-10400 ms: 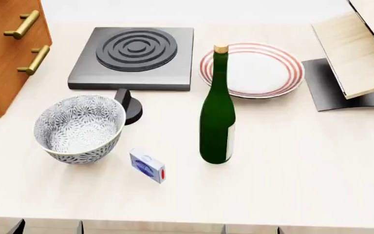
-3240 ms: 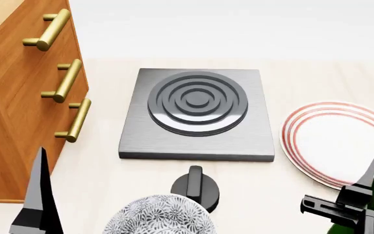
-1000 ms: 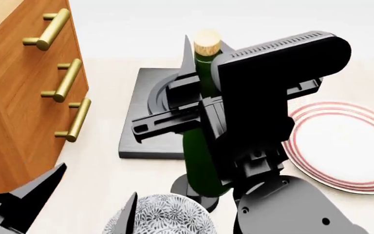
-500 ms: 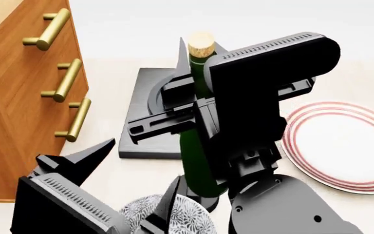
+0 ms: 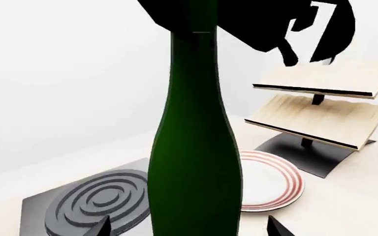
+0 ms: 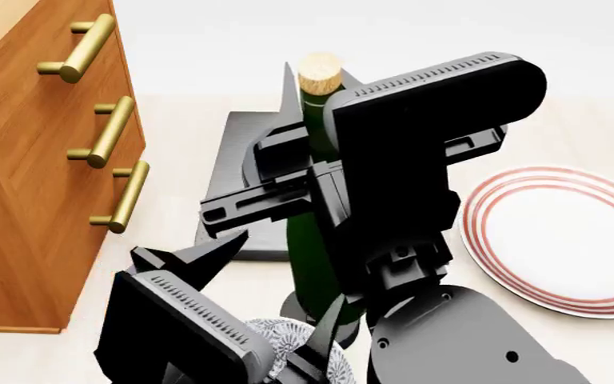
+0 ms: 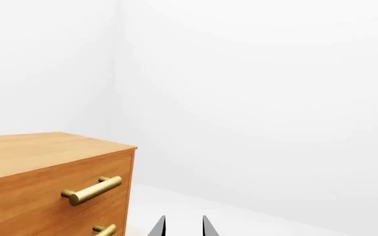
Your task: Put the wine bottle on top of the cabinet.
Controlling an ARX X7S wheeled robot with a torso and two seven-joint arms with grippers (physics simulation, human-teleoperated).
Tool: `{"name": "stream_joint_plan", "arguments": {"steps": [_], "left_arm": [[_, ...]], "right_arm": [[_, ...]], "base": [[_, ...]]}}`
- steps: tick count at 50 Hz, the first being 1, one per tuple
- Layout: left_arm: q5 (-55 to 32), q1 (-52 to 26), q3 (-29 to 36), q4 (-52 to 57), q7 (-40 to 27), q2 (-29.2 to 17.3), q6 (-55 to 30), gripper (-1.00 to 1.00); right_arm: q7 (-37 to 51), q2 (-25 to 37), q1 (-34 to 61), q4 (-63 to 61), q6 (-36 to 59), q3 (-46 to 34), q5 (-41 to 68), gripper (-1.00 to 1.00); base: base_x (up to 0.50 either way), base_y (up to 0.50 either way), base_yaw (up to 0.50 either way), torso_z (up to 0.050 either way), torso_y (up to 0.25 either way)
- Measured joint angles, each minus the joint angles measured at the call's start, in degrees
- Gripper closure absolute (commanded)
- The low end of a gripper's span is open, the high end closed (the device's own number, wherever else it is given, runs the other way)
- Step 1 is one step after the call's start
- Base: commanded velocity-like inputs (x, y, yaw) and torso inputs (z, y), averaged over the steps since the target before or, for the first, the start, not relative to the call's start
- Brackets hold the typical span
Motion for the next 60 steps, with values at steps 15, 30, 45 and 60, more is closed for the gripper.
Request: {"name": "stream_joint_plan", "arguments": {"steps": [15, 30, 45, 60], "left_arm": [[2.65, -0.73, 0.98, -6.51, 1.35, 1.95, 3.43, -1.00], [3.95, -1.43, 2.00, -10.38, 2.19, 3.53, 5.53, -1.00], [5.35, -0.05, 2.87, -13.68, 2.89, 4.90, 9.46, -1.00], [7.23, 0.34, 3.48, -14.18, 3.15, 4.82, 10.35, 1.00]], "right_arm": [[0.85, -0.03, 0.57, -2.02, 1.39, 0.34, 1.83, 1.00], [1.54, 0.07, 1.06, -3.06, 2.07, 0.75, 3.12, 1.00], [1.66, 0.25, 0.55, -2.85, 1.28, 0.19, 3.26, 1.00], [1.66, 0.45, -0.13, -2.59, -0.01, -0.30, 3.23, 1.00]], "base": [[0.00, 0.00, 0.00, 0.000, 0.001], [0.00, 0.00, 0.00, 0.000, 0.001], [0.00, 0.00, 0.00, 0.001, 0.001], [0.00, 0.00, 0.00, 0.000, 0.001]]}}
